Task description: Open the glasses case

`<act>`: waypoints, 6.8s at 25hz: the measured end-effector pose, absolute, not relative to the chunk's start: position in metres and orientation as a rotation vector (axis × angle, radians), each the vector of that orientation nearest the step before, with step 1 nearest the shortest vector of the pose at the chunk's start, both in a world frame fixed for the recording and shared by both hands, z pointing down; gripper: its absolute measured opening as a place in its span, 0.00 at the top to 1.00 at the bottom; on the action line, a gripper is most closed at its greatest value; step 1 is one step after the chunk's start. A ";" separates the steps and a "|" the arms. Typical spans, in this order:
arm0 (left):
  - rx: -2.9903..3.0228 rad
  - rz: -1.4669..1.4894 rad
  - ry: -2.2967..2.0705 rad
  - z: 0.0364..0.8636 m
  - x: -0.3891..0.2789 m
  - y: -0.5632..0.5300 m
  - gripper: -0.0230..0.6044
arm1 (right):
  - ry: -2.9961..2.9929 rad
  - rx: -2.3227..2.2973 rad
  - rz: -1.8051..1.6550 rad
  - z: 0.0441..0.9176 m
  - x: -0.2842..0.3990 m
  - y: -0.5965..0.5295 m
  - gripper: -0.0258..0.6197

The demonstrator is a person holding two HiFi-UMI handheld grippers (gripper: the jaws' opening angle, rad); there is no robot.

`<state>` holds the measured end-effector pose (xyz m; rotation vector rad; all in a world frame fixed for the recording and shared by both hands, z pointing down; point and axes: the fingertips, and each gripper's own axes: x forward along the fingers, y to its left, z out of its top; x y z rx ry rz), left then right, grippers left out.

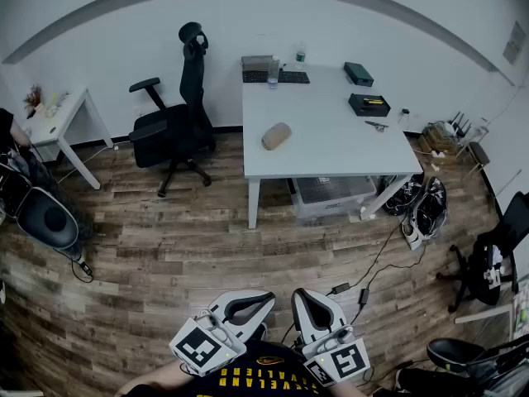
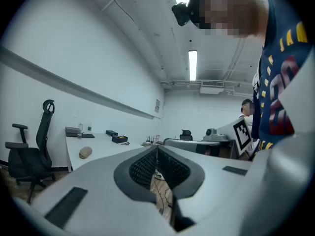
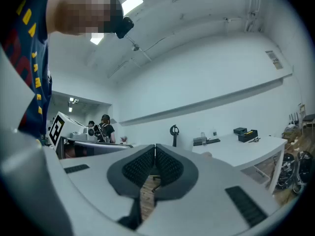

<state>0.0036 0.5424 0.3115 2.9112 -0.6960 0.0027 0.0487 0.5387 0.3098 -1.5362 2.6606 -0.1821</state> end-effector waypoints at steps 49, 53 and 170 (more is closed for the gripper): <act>2.771 0.037 -0.582 0.360 -0.083 0.312 0.94 | 2.582 -1.676 -0.434 0.343 -0.031 0.317 0.93; 2.774 0.053 -0.607 0.361 -0.061 0.283 0.94 | 2.601 -1.615 -0.444 0.343 -0.011 0.285 0.93; 2.360 0.885 -0.222 0.658 0.070 -0.153 0.76 | 4.077 -0.903 -0.830 0.603 0.056 -0.133 0.53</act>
